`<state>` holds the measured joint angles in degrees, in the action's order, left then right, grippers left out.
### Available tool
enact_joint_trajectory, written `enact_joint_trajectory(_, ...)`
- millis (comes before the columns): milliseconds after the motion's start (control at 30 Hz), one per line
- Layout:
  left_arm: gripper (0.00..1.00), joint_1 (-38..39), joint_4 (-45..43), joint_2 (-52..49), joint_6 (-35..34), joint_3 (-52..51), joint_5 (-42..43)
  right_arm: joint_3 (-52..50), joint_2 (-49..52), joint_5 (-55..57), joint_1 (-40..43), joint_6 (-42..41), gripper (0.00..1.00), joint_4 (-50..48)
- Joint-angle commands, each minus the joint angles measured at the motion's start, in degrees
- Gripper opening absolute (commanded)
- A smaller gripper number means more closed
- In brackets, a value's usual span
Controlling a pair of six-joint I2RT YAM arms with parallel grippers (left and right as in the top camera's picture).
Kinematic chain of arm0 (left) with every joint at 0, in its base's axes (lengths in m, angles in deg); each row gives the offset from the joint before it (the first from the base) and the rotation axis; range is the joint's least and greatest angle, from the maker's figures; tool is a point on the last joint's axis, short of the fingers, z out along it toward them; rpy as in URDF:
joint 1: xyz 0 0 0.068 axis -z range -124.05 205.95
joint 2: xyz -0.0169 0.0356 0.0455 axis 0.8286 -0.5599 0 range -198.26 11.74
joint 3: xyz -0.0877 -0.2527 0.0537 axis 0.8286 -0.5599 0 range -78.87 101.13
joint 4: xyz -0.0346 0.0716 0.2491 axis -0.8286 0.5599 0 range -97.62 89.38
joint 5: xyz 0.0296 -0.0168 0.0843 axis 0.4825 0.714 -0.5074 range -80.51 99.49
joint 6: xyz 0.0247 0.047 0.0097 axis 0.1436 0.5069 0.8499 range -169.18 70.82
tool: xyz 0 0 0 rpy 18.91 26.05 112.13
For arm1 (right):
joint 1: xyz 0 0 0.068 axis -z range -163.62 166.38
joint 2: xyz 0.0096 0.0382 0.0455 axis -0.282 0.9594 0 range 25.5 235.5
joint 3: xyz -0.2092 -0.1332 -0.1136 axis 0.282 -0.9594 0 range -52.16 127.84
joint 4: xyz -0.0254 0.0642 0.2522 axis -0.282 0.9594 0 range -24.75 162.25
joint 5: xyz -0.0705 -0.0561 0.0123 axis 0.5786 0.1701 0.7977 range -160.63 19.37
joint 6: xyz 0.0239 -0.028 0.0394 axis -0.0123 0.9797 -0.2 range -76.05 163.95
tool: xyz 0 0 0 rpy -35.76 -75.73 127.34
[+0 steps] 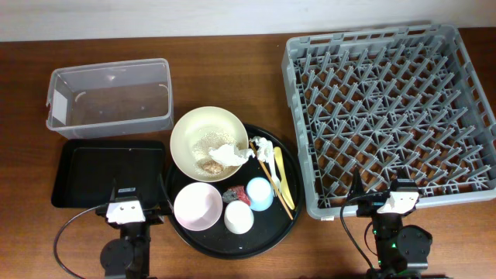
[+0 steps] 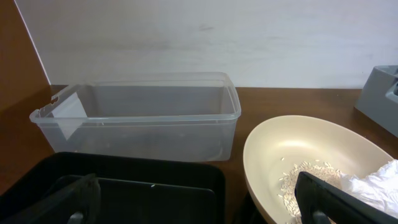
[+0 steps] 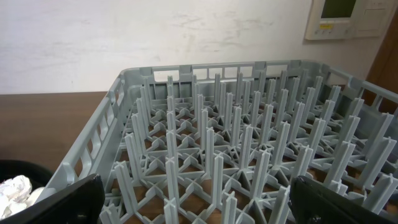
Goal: Sort waste into correct bins and load items into the dishwasher rack
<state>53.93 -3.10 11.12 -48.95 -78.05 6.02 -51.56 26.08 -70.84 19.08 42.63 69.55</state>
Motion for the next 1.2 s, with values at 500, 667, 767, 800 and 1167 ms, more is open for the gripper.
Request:
enact_joint_trajectory(500, 0.99, -0.1, 0.0, 0.3, 0.7, -0.3, 0.2, -0.3, -0.3, 0.5, 0.3, -0.2, 0.98, 0.3)
enact_joint_trajectory(667, 0.99, -0.1, 0.0, 0.3, 0.7, -0.3, 0.2, -0.3, -0.3, 0.5, 0.3, -0.2, 0.98, 0.3)
enact_joint_trajectory(767, 0.99, -0.1, 0.0, 0.3, 0.7, -0.3, 0.2, -0.3, -0.2, 0.5, 0.3, -0.2, 0.98, 0.3)
enact_joint_trajectory(800, 0.99, -0.1, 0.0, 0.3, 0.7, -0.3, 0.2, -0.3, -0.2, 0.5, 0.3, -0.2, 0.98, 0.3)
enact_joint_trajectory(1167, 0.99, -0.1, -1.3, 0.3, 0.7, -0.3, -2.2, -0.3, -0.2, 0.9, 0.3, -0.2, 0.99, 0.3)
